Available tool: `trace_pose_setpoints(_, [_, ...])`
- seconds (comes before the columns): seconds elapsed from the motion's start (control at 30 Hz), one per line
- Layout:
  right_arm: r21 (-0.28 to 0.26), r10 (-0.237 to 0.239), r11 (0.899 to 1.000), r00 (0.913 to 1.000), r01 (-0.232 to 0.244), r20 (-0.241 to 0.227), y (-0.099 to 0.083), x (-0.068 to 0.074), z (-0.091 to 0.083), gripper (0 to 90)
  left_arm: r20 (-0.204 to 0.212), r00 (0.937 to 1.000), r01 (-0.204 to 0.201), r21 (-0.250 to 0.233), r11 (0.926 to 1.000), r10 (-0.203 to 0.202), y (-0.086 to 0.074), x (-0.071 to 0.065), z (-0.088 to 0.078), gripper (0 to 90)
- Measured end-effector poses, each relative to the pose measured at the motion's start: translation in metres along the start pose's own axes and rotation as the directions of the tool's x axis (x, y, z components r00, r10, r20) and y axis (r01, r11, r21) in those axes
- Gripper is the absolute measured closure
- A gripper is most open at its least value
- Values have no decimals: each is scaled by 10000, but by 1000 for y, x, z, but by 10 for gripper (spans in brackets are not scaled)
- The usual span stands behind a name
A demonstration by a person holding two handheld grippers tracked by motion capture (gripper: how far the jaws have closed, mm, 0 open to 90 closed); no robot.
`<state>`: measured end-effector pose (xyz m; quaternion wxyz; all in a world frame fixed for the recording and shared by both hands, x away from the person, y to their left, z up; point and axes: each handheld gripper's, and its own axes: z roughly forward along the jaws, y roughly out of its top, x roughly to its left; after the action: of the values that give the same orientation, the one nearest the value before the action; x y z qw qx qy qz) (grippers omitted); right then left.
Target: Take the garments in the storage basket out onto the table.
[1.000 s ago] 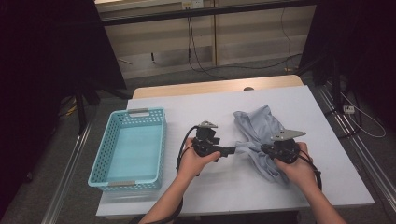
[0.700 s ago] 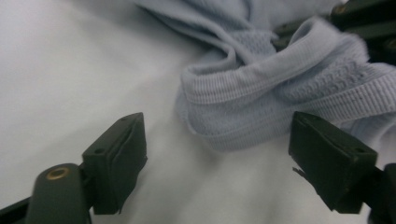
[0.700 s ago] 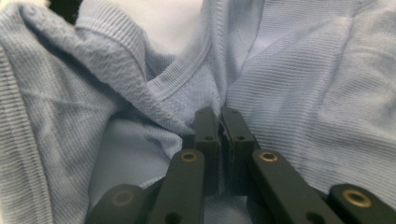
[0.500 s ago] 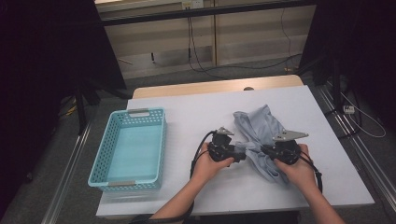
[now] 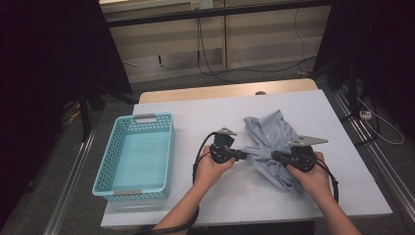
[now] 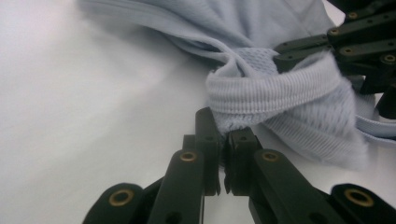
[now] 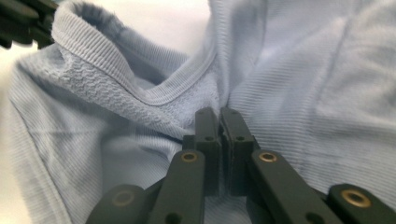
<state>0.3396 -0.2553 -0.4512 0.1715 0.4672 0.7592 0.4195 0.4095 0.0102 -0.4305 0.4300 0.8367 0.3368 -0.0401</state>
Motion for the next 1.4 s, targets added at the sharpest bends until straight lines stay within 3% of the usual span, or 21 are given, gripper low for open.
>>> trace_pose_setpoints(0.07, [-93,0,10000,10000,0,-55,2,2,-2,876,-168,9998,91,-118,9999,-93,1,4,-10,864])
trace_pose_setpoints(0.2, [-121,274,9995,9969,-284,-733,6,11,-3,878,-508,9983,249,-434,9987,-271,6,11,-33,865])
trace_pose_setpoints(0.27, [-133,434,9989,9906,-455,-1296,8,19,-4,879,-728,9968,274,-726,9970,-327,9,14,-46,865])
trace_pose_setpoints(0.37, [-185,256,9994,9830,-294,-1820,11,34,-3,875,-977,9946,269,-943,9952,-362,12,19,-60,865])
trace_pose_setpoints(0.4, [-250,141,9995,9817,-192,-1901,13,37,-2,856,-1012,9941,294,-886,9956,-383,12,21,-63,865])
trace_pose_setpoints(0.5, [-564,-527,9974,9871,446,-1514,25,38,1,712,-1105,9930,322,-935,9951,-426,12,24,-66,865])
trace_pose_setpoints(0.57, [-747,-718,9951,9931,650,-925,36,32,5,598,-1196,9922,230,-903,9956,-338,12,24,-68,865])
trace_pose_setpoints(0.63, [-907,-707,9938,9951,643,-690,46,23,11,585,-1189,9922,264,-925,9954,-374,13,25,-69,865])
trace_pose_setpoints(0.67, [-946,-873,9920,9957,841,-301,52,18,14,512,-1196,9920,278,-990,9947,-396,13,26,-70,865])
trace_pose_setpoints(0.73, [-837,-735,9937,9971,750,200,62,7,22,432,-1172,9921,346,-928,9951,-454,12,29,-72,865])
trace_pose_setpoints(0.77, [-824,-698,9939,9968,728,382,67,2,25,421,-1219,9914,364,-882,9954,-470,12,30,-72,865])
trace_pose_setpoints(0.83, [-764,-777,9935,9934,843,846,76,-7,33,312,-1223,9911,424,-861,9954,-528,11,33,-73,865])
trace_pose_setpoints(0.93, [-443,-623,9966,9888,688,1354,84,-21,45,281,-1276,9903,458,-796,9958,-557,10,35,-73,865])
trace_pose_setpoints(1.03, [-387,-30,9992,9935,74,1135,87,-33,59,268,-1302,9901,445,-688,9966,-532,10,36,-74,865])
trace_pose_setpoints(1.17, [-382,77,9993,9917,-28,1282,87,-47,75,277,-1399,9880,567,-642,9963,-652,9,38,-74,865])
trace_pose_setpoints(1.2, [-235,158,9996,9942,-133,1059,86,-51,80,278,-1429,9877,552,-589,9967,-631,8,39,-75,865])
trace_pose_setpoints(1.27, [209,160,9996,9939,-184,1087,83,-56,87,274,-1530,9855,654,-595,9961,-739,8,41,-76,865])
trace_pose_setpoints(1.3, [458,123,9988,9960,-164,885,80,-58,90,314,-1565,9850,642,-541,9965,-720,8,42,-76,865])
trace_pose_setpoints(1.33, [698,319,9968,9956,-380,877,77,-60,92,309,-1599,9842,685,-534,9962,-763,8,43,-77,865])
trace_pose_setpoints(1.4, [1063,834,9905,9957,-873,411,71,-64,94,422,-1669,9826,719,-600,9956,-810,10,44,-79,866])
